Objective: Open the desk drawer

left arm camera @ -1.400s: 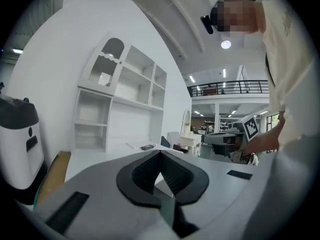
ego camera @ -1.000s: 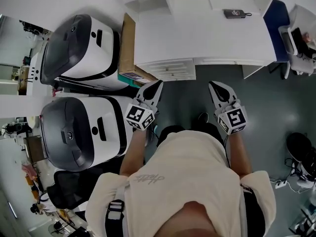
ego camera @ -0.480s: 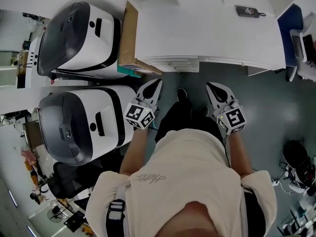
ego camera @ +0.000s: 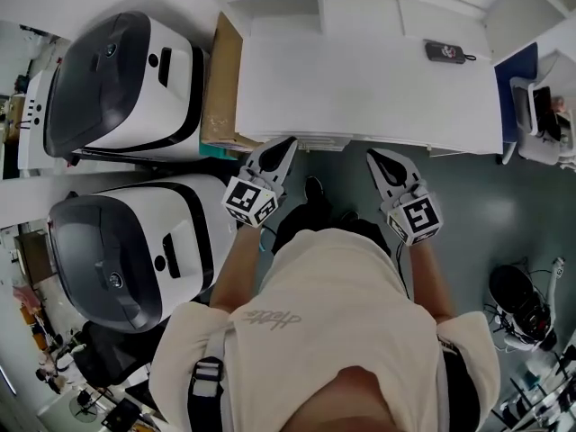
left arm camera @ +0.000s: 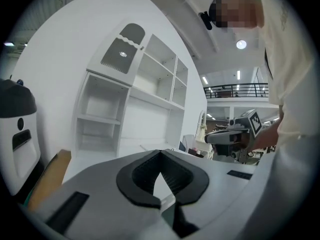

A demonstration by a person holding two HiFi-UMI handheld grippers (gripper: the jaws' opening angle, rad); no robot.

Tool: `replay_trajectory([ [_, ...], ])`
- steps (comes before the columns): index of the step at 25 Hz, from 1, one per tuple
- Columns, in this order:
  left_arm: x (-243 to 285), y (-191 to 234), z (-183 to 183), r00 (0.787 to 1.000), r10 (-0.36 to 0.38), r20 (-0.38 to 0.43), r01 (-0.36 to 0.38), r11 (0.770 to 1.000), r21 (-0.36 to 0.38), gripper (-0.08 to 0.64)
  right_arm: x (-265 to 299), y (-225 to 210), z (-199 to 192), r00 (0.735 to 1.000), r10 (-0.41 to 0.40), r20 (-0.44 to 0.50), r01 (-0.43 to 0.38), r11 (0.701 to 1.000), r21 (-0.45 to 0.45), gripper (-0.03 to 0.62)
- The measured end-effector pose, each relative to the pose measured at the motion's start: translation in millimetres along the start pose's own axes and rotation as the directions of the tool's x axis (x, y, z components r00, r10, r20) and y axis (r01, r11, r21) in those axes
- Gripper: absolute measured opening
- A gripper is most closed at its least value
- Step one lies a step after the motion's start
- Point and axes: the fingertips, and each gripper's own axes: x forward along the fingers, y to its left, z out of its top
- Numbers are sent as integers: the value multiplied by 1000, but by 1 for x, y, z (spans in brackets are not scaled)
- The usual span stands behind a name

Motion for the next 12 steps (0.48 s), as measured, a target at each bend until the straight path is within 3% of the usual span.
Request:
replay_trajectory([
  [5,15,40,12,999,-41,26,41,999,-7,0,32,-16,16,999,-47,-13,47,999,-23,-3],
  [12,22,102,21,999,38,29,-40,998,42,0,67,-43,29,989,-150,4,150,989,-19,-3],
])
